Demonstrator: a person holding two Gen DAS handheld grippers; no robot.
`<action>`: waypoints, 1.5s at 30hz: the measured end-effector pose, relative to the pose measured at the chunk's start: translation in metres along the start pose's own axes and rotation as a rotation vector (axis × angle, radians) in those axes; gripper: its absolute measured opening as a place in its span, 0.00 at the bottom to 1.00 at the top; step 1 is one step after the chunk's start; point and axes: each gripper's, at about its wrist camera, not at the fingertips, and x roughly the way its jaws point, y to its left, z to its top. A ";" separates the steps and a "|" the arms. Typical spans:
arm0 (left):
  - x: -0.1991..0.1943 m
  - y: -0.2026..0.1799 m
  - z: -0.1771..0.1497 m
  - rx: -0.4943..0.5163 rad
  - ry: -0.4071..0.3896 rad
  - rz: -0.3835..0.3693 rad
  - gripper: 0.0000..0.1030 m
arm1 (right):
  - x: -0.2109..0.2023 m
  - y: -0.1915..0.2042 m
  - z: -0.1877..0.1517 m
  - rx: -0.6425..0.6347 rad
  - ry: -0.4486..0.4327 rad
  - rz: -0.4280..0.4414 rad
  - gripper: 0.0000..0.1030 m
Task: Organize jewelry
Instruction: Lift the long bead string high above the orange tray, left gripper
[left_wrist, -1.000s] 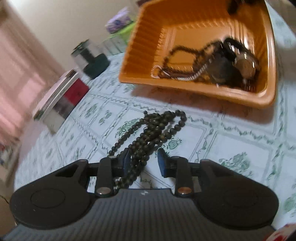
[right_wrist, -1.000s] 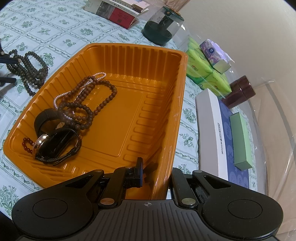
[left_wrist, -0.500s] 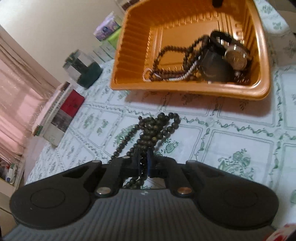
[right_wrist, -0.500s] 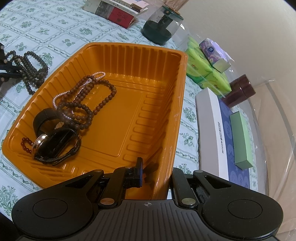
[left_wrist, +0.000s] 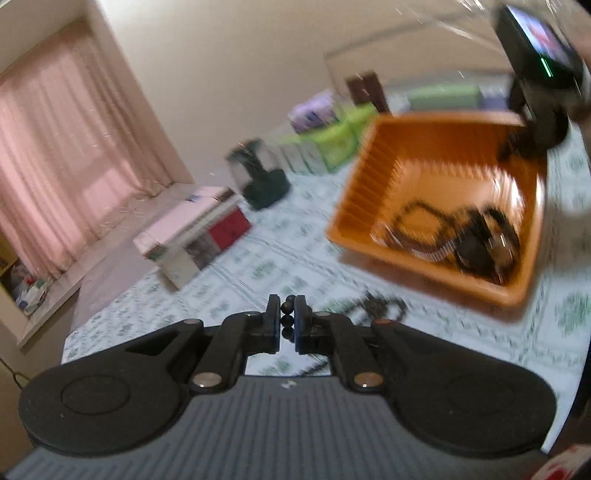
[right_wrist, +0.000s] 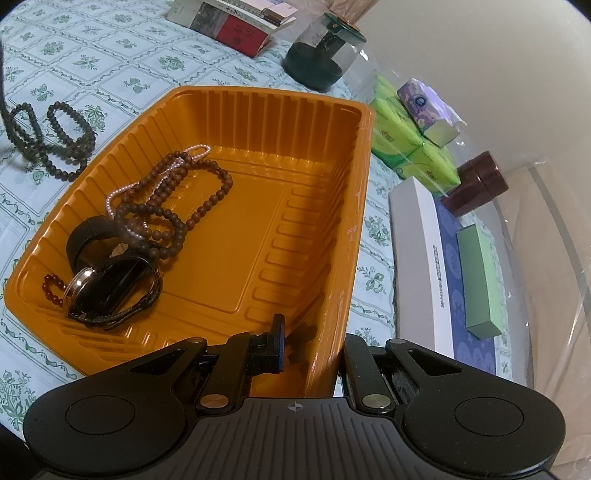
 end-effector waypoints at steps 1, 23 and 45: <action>-0.004 0.008 0.006 -0.021 -0.012 0.005 0.06 | 0.000 0.000 0.000 -0.001 0.000 -0.001 0.11; -0.057 0.102 0.086 -0.162 -0.209 0.082 0.06 | -0.002 0.000 0.002 -0.018 0.003 -0.007 0.11; -0.069 0.143 0.127 -0.151 -0.255 0.123 0.06 | -0.003 0.000 0.004 -0.027 -0.001 -0.013 0.11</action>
